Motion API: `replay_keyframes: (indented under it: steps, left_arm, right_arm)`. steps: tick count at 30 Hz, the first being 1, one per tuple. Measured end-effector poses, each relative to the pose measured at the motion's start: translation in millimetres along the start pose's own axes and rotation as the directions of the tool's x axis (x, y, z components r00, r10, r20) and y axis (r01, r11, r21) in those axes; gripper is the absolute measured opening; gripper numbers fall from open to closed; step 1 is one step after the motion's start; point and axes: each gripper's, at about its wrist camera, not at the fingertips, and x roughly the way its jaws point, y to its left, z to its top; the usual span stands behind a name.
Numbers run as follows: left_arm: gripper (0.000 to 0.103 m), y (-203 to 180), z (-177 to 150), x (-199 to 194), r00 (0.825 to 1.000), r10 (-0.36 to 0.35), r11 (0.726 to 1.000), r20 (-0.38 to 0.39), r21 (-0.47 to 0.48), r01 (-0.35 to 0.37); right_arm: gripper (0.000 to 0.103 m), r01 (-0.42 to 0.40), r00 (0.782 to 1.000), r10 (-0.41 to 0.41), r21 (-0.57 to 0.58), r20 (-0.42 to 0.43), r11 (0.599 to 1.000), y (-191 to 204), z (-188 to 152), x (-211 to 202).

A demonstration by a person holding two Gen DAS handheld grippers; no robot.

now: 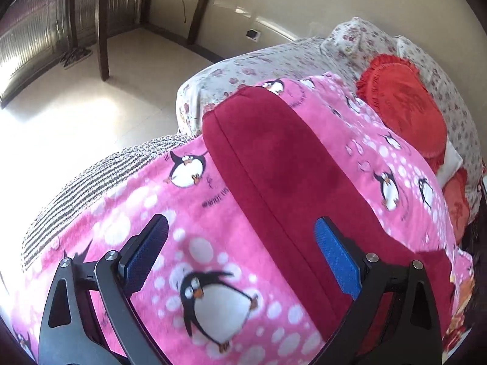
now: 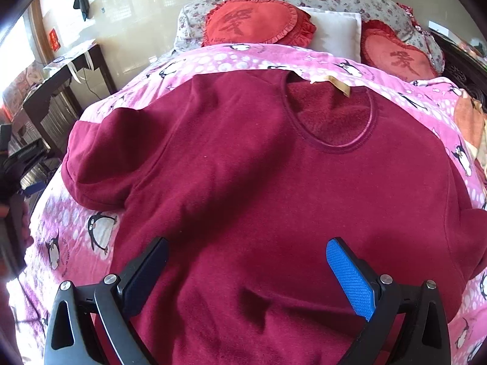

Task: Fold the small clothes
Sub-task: 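Grasp the sweatshirt sleeve edge with the left tool and lift it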

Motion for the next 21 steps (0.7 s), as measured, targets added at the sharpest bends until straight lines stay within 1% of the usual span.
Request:
replay_keyframes:
  steps: [3,4,6,7,9,10,11,12,13,14,16,17,19,21]
  left_arm:
    - [0.094,9,15,23,0.999,-0.018,0.998,-0.035,-0.069,0.016]
    - [0.094,9,18,26,0.999,-0.017,0.997,-0.032,-0.081,0.014]
    - [0.094,4,25,31,1.0,-0.01,0.997,-0.009,-0.072,0.009]
    - [0.094,1,28,35,1.0,-0.012,0.998,-0.016,-0.056,0.011]
    - [0.089,-3,31,44,0.999,0.022,0.999,-0.024,-0.024,-0.023]
    - [0.079,-4,32,47,0.999,0.044,0.999,-0.014,-0.009,-0.044]
    - [0.062,-4,32,46,0.998,0.059,0.998,-0.001,0.004,-0.059]
    - [0.051,-2,33,45,0.998,0.065,0.998,0.009,0.008,-0.065]
    - [0.028,1,34,43,0.998,0.064,0.998,0.014,0.005,-0.064]
    - [0.011,4,35,39,0.998,0.055,0.998,0.017,-0.008,-0.054]
    - [0.006,9,35,28,1.0,-0.016,0.999,0.019,-0.033,0.017]
    - [0.004,5,34,21,0.999,-0.027,0.999,0.03,-0.029,0.028]
    - [0.003,-8,30,2,0.996,-0.07,0.998,0.06,0.011,0.069]
    - [0.003,-27,23,-20,0.987,-0.14,0.989,0.08,0.056,0.136]
  right_arm:
    - [0.103,-0.012,1.0,0.012,-0.007,-0.01,1.0,4,3,2]
    - [0.103,-0.016,1.0,0.016,-0.007,-0.013,1.0,5,4,4]
    - [0.103,-0.019,1.0,0.019,-0.008,-0.014,1.0,6,6,5]
    - [0.103,-0.019,1.0,0.019,-0.008,-0.015,1.0,6,6,6]
    - [0.103,-0.019,1.0,0.019,-0.004,-0.02,1.0,5,7,9]
    - [0.103,-0.018,1.0,0.018,-0.002,-0.022,1.0,5,7,10]
    - [0.103,-0.018,1.0,0.018,0.001,-0.026,1.0,4,7,11]
    - [0.103,-0.018,0.999,0.018,0.003,-0.027,1.0,3,7,11]
    - [0.103,-0.016,0.999,0.016,0.007,-0.029,1.0,1,7,12]
    - [0.103,-0.016,0.999,0.016,0.01,-0.03,1.0,-1,7,12]
    - [0.103,-0.018,0.999,0.019,0.021,-0.029,1.0,-5,7,10]
    - [0.103,-0.019,0.999,0.02,0.027,-0.026,0.999,-7,8,9]
    - [0.103,-0.02,1.0,0.02,0.037,-0.019,0.999,-12,10,6]
    - [0.103,-0.021,1.0,0.021,0.054,-0.01,0.998,-19,11,2]
